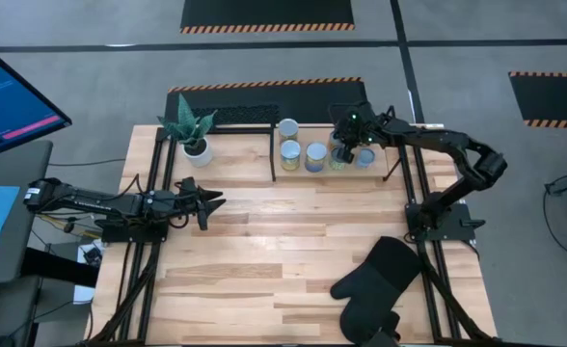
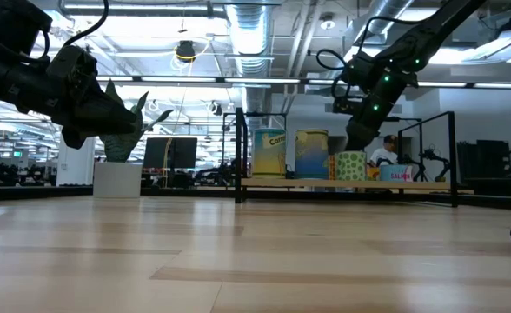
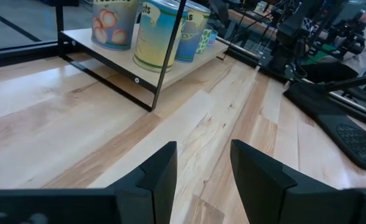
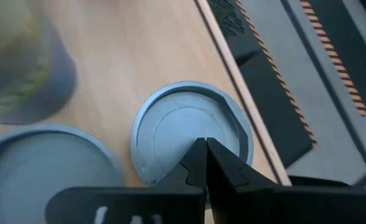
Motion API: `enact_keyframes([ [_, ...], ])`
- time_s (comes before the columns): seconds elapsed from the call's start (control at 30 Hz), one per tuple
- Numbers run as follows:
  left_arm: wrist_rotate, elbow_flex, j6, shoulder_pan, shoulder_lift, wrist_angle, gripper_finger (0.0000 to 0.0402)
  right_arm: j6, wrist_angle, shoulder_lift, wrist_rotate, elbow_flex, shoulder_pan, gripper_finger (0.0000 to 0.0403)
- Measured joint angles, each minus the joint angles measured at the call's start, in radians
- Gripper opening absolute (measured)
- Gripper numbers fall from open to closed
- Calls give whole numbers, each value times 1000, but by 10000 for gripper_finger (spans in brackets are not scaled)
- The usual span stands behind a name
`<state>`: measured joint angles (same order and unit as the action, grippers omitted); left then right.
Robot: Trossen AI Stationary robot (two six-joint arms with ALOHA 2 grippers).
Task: Pick and place cans onto a shelf
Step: Adjust the canned black beans on the shelf, then return to Home Position
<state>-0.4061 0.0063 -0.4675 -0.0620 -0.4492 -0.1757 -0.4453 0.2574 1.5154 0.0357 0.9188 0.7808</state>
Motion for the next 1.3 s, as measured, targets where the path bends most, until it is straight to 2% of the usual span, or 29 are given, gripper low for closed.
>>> enact_keyframes([
  [0.4,2,0,-1,0,0,1,139,-1,4,-7,21,0,-13,30],
  [0.77,8,0,-5,0,0,2,139,4,83,-165,46,40,-33,25],
  [0.87,8,0,-13,0,0,2,139,80,113,-224,46,43,-40,28],
  [1.1,9,0,-19,0,0,7,139,393,241,-382,44,43,-131,32],
  [1.3,51,0,-18,0,0,-10,139,457,460,-522,40,43,-242,31],
])
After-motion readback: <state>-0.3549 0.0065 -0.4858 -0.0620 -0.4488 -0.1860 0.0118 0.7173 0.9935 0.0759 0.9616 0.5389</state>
